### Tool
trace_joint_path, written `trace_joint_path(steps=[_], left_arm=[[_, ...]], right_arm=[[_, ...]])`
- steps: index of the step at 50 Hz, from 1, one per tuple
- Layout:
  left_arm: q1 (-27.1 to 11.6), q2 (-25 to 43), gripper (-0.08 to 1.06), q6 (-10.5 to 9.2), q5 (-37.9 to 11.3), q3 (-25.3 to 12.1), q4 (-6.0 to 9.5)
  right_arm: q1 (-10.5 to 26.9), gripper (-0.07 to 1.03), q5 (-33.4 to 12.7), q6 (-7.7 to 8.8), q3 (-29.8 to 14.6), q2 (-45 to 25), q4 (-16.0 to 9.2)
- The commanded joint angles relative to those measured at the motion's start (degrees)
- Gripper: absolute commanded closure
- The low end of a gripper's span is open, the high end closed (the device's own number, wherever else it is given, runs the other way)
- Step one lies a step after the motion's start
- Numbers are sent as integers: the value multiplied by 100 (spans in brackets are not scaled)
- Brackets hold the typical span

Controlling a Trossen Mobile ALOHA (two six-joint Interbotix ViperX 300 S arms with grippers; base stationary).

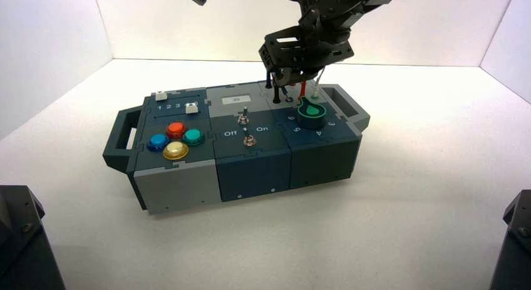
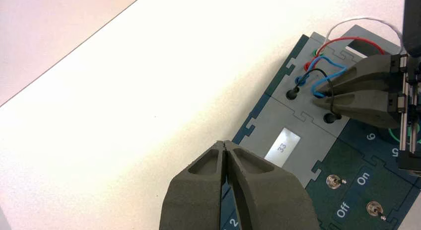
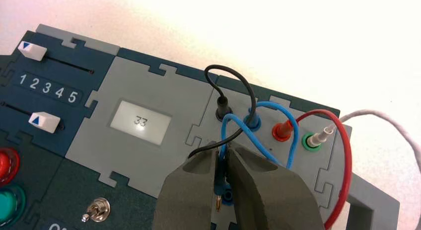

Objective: Insert the blue wire.

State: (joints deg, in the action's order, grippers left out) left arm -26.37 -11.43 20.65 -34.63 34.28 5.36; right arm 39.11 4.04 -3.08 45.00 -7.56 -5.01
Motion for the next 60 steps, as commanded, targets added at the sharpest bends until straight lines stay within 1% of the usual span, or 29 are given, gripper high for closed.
trace_joint_path(steps=[1, 19, 47, 60], left_arm=[[44, -167, 101, 35, 53, -62, 0], [44, -202, 101, 88, 62, 18, -9], [53, -211, 101, 167, 114, 18, 0], [53, -211, 101, 202, 123, 18, 0]], right_arm=[[53, 98, 35, 26, -167, 70, 35], [26, 98, 9, 26, -237, 9, 35], [-88, 98, 0, 35, -237, -18, 35], [-141, 98, 9, 44, -308, -62, 35]])
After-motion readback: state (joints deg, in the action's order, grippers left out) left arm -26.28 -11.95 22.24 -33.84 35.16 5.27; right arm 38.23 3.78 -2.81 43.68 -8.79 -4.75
